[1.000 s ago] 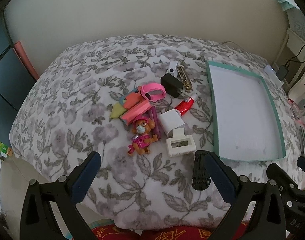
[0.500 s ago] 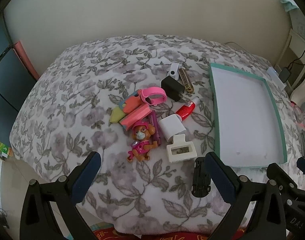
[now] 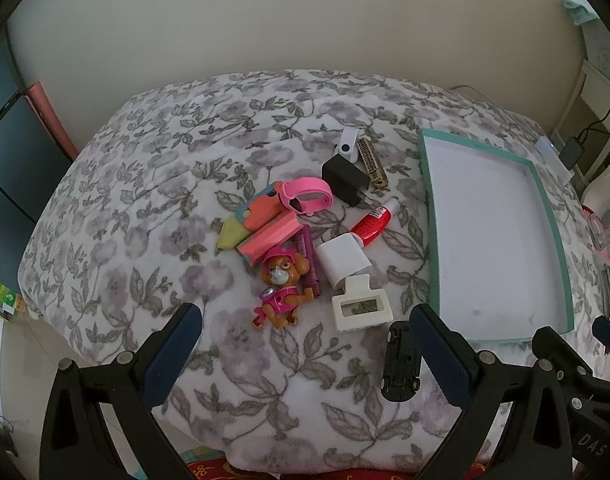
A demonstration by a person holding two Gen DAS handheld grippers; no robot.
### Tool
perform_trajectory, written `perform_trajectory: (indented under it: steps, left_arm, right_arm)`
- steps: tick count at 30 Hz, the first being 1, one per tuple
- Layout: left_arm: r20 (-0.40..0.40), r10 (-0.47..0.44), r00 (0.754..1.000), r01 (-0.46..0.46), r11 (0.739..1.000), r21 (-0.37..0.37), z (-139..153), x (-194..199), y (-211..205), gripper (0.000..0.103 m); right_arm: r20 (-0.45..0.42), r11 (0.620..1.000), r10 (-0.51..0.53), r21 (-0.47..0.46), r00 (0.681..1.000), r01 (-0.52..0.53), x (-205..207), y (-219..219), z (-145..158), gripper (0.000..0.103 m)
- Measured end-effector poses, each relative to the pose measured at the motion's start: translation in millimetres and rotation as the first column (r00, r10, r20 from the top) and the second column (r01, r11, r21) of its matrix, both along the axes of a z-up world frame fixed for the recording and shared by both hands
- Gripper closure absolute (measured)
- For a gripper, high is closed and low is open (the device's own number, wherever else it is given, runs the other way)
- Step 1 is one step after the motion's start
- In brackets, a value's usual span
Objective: Organize rigid objects
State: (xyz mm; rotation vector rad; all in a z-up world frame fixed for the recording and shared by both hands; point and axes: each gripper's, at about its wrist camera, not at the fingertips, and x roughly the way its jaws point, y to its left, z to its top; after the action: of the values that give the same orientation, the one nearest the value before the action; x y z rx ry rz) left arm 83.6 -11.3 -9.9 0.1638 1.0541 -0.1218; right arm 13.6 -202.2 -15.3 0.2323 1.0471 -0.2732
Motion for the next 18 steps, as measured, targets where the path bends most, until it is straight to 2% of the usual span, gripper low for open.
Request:
perform_trajectory:
  steps: [18]
  left_arm:
    - [-0.004, 0.008, 1.000, -0.008, 1.000, -0.001, 3.4, 4.2, 4.1, 0.000]
  right_arm:
    - [-0.003, 1.000, -0.003, -0.003, 1.000, 0.003, 4.4, 0.6, 1.6, 0.000]
